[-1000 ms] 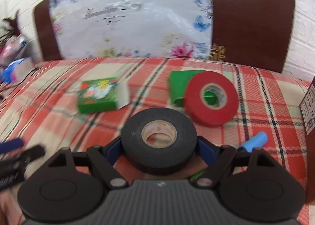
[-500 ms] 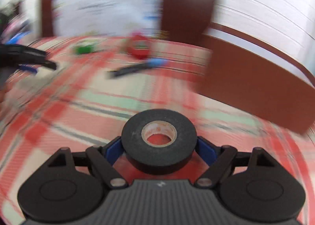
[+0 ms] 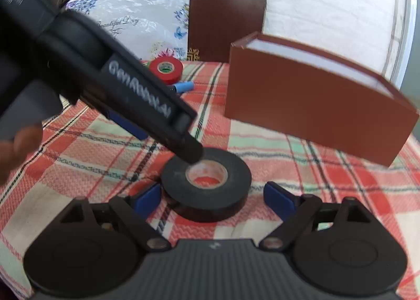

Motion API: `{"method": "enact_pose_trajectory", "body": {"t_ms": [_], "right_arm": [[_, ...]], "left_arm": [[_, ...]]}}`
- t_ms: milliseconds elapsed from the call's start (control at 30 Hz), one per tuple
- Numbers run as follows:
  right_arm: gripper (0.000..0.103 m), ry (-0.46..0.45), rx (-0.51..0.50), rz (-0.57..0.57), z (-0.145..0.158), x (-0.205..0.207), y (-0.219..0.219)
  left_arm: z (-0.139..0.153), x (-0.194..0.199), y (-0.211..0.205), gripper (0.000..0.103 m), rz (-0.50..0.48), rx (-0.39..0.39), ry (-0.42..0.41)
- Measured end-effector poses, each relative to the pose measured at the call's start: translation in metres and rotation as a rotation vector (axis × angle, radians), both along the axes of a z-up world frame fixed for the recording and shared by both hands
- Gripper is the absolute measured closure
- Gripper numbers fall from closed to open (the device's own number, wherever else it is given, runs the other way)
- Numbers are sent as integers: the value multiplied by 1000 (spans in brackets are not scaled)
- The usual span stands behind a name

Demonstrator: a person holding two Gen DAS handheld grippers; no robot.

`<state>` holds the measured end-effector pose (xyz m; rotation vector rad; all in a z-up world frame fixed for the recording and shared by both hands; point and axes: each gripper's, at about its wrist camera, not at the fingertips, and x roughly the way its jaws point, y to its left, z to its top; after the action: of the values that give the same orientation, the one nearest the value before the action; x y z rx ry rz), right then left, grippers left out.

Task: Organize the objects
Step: 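Carry the black tape roll into the brown box and release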

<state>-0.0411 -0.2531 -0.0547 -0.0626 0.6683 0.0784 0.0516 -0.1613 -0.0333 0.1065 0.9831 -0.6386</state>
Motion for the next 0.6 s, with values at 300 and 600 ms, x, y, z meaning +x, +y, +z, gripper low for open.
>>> {"method": "enact_pose_trajectory", "body": {"t_ms": [300,600], "right_arm": [[24,-161,5,9,29,-3,1],[24,-368,-53,-102,84,62,-40]], "left_arm": [[56,3,-15,72,-23,-50,-145],[114,73,-73,71,-30,-104,-286]]}}
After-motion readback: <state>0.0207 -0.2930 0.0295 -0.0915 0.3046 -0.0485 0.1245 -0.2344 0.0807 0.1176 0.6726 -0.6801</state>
